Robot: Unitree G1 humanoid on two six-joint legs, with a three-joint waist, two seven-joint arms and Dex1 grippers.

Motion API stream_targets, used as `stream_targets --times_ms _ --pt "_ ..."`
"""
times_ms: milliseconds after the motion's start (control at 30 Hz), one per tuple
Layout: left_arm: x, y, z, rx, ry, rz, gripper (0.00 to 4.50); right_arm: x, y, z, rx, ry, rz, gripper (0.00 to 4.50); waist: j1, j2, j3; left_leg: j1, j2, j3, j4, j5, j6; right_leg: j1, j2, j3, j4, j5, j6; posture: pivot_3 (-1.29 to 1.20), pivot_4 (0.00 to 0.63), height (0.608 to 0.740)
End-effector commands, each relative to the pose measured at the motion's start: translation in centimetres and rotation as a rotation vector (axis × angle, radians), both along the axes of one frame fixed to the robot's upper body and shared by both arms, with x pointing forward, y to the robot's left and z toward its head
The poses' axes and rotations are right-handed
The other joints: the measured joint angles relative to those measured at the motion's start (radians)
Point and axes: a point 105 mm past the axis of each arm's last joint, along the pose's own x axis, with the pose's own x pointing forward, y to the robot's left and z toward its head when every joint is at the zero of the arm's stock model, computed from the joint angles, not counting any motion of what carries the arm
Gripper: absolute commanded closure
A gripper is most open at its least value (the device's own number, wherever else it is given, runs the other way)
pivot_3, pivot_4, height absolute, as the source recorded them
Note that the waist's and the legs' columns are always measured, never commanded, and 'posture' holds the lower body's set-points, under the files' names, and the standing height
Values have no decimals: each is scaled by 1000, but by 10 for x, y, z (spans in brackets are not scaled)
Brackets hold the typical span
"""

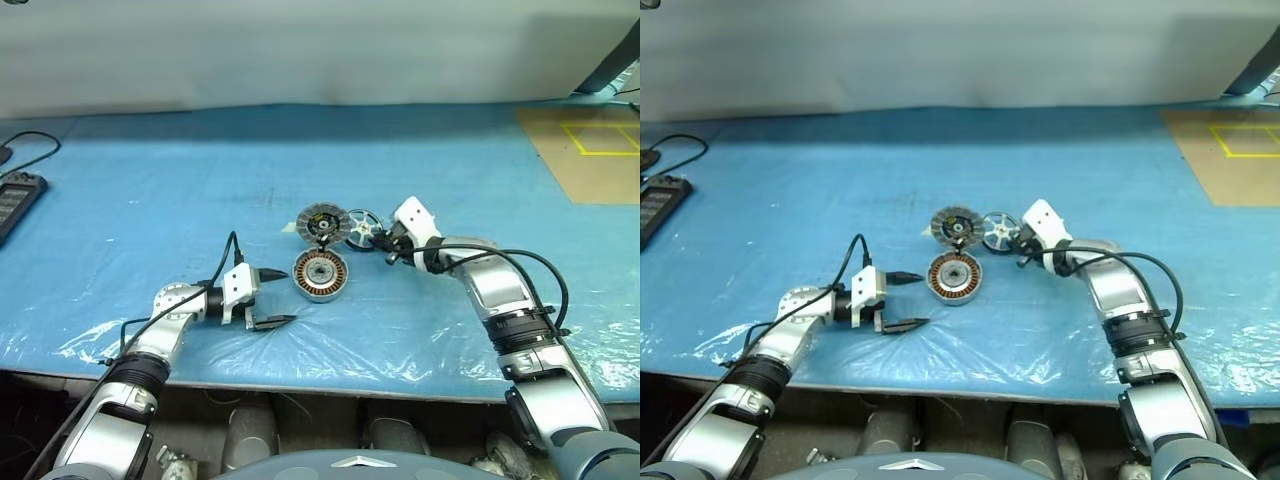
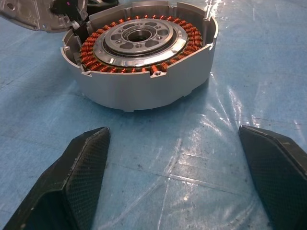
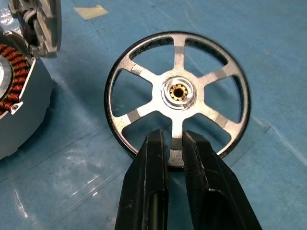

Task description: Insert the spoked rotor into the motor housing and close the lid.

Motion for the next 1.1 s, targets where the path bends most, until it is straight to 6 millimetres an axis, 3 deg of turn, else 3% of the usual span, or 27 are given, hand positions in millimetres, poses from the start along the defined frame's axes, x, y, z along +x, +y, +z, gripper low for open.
stream_targets --times_ms 33,233,333,500,800,1100 --pt "-12 17 -41 124 137 62 0 -2 4 3 4 -11 20 3893 0 0 0 0 0 0 0 0 0 0 0 0 0 0 0 0 150 740" --pt "-12 15 -40 123 133 60 0 2 -1 -2 -24 -10 -5 3893 0 0 0 0 0 0 0 0 0 0 0 0 0 0 0 0 150 740" --pt "-11 13 -39 120 129 58 0 3 -4 -1 -22 -10 -18 4468 0 0 0 0 0 0 0 0 0 0 0 0 0 0 0 0 150 740" --pt "-12 9 -37 111 130 51 0 4 -18 10 11 -39 -54 4468 1 0 0 -1 0 0 0 0 0 0 0 0 0 0 0 0 150 740" --pt "-8 5 -29 60 115 37 0 -18 -51 24 99 -54 -57 4468 6 0 0 -4 -1 0 1 2 2 0 0 -1 -1 0 0 0 150 740" --pt "-3 -3 -12 -8 74 20 0 -71 -12 34 233 -5 264 4468 6 -1 1 -5 0 0 1 2 3 -1 0 -1 -2 -2 3 0 150 740"
